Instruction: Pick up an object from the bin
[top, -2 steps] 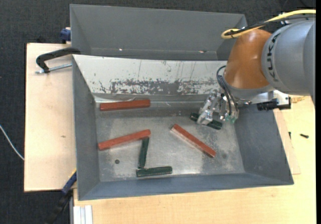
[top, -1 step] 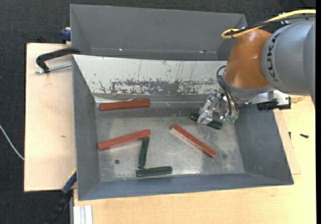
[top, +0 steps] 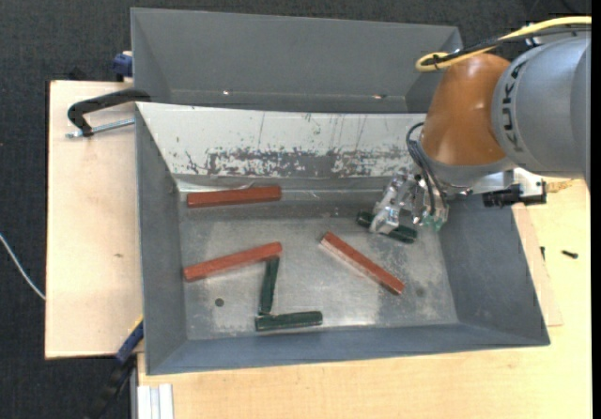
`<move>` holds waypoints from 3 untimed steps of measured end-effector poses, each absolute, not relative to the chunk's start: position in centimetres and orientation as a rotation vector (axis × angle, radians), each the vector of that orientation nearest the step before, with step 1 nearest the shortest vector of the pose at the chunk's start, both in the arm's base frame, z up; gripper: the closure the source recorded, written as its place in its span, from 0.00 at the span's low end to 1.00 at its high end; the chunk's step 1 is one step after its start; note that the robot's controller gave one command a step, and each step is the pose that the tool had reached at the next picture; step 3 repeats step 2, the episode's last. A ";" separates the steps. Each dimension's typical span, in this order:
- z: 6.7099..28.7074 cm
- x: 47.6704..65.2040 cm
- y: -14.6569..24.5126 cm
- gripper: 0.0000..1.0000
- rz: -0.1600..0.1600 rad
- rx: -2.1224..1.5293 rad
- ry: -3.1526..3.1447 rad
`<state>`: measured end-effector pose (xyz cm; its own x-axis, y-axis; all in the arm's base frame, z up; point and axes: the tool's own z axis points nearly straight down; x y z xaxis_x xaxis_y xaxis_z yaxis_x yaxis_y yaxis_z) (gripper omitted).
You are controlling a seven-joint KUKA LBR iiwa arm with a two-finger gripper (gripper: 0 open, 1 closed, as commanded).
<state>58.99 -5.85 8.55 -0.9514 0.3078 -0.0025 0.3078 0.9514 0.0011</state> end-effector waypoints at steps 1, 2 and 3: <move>10.4 58.8 -5.8 1.00 0.001 0.490 3.107; 12.7 59.0 -5.8 1.00 0.002 0.489 3.103; 12.7 59.0 -5.8 1.00 0.002 0.489 3.103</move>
Offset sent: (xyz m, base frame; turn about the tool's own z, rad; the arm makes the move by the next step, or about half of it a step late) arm -0.0001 0.0001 0.0250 0.0000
